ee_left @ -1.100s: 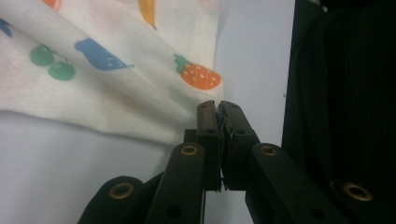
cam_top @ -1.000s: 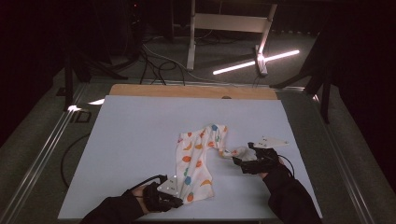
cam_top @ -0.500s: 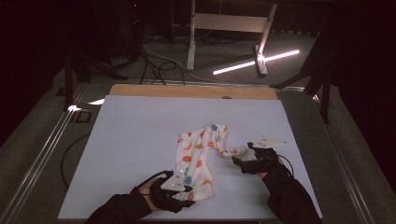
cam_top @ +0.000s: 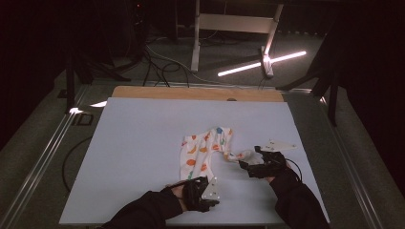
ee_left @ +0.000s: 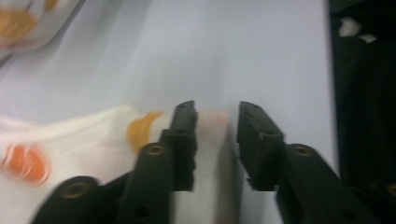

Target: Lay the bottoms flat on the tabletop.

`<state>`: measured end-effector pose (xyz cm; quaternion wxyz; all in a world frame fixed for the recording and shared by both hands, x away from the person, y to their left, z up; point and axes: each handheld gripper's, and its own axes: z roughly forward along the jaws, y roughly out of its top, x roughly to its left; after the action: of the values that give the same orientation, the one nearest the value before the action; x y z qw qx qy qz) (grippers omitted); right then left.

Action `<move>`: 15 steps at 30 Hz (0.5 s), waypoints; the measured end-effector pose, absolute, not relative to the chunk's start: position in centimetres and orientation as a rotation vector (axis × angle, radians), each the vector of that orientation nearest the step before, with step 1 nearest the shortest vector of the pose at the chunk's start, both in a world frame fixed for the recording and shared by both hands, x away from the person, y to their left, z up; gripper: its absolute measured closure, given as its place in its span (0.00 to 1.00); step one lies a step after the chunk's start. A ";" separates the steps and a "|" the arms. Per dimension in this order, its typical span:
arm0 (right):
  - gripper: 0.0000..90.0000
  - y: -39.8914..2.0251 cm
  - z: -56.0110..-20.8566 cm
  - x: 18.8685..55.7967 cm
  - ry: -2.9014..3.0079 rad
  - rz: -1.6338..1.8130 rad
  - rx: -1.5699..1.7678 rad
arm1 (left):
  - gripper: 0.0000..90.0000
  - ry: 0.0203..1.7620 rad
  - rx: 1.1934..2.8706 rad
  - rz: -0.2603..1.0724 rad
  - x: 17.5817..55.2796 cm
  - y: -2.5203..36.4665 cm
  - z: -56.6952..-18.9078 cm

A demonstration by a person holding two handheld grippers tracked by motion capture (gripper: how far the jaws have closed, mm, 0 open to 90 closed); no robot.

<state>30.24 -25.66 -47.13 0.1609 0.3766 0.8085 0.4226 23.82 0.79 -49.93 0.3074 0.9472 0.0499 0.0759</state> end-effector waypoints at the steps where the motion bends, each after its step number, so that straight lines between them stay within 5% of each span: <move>1: 0.14 -25.7 -47.1 30.3 2.311 1.203 1.072 | 0.84 0.141 2.514 0.202 24.0 0.9 -50.1; 5: 0.14 -25.7 -47.0 30.2 2.308 1.200 1.068 | 0.97 0.164 2.521 0.195 24.2 1.3 -50.2; 15: 0.14 -25.8 -46.8 30.2 2.306 1.207 1.070 | 0.99 0.167 2.487 0.156 23.3 3.3 -48.7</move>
<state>30.16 -25.76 -46.82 0.1631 0.3753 0.8084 0.4231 23.32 3.27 -48.74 0.3163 0.9447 0.0633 0.0594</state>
